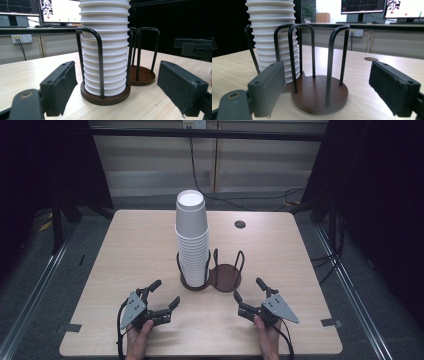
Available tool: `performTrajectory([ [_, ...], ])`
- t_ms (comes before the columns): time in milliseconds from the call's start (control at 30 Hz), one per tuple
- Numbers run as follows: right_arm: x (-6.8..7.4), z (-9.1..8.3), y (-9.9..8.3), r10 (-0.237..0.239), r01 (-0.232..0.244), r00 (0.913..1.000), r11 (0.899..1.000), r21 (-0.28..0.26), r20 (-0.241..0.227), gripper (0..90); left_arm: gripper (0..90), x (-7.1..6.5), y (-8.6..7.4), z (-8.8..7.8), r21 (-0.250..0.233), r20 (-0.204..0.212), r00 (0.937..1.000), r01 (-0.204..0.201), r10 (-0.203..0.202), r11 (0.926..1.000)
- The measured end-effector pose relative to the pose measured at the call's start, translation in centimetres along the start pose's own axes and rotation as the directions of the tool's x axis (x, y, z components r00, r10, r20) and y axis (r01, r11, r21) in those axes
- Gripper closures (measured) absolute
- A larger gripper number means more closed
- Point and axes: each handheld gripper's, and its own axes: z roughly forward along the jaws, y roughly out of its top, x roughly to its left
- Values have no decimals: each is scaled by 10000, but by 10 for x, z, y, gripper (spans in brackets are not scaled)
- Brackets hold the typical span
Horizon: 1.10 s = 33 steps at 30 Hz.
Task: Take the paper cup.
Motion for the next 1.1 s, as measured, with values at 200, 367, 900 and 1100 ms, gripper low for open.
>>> performTrajectory([
  [200,0,2,1,94,-95,10000,9996,269,29,130,157,0,0,0,-8,51,10000,-11,11,10000],
  [367,0,4,2,171,-171,9999,9986,508,15,146,157,0,0,0,8,68,10000,-32,32,10000],
  [900,4,5,8,527,-397,9947,9888,1440,-880,251,157,0,0,0,-11,71,10000,-10,10,10000],
  [1100,4,6,21,282,-91,9912,9892,1463,-1295,272,157,0,0,0,-5,180,9998,-17,18,10000],
])
